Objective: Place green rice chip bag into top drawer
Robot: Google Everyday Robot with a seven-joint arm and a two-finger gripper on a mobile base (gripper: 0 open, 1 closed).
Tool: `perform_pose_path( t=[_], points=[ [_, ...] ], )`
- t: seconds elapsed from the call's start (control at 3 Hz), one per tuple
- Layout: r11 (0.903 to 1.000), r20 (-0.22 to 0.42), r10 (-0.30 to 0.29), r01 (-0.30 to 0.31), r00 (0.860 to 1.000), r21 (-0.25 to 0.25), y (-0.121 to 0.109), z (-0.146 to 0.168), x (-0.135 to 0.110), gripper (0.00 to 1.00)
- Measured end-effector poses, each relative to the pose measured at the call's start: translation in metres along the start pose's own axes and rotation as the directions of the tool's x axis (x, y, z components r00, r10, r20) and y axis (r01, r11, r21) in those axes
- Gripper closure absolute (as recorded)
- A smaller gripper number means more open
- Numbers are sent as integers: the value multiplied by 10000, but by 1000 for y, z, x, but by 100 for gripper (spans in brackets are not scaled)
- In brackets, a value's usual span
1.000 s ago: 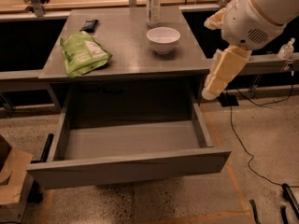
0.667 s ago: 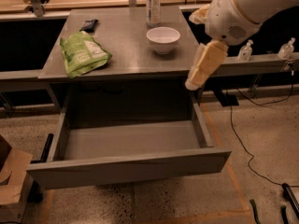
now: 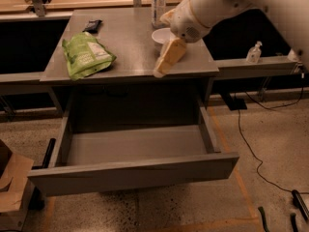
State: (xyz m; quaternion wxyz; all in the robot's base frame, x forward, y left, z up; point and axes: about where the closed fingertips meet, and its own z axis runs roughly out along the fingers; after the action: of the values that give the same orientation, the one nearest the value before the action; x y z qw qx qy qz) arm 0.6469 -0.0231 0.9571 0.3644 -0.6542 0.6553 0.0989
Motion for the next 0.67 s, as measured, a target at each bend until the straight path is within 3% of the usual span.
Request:
perform_pose_path(
  t=[0.67],
  points=[
    [10000, 84, 18, -18, 10000, -89, -2, 9, 0, 0]
  ],
)
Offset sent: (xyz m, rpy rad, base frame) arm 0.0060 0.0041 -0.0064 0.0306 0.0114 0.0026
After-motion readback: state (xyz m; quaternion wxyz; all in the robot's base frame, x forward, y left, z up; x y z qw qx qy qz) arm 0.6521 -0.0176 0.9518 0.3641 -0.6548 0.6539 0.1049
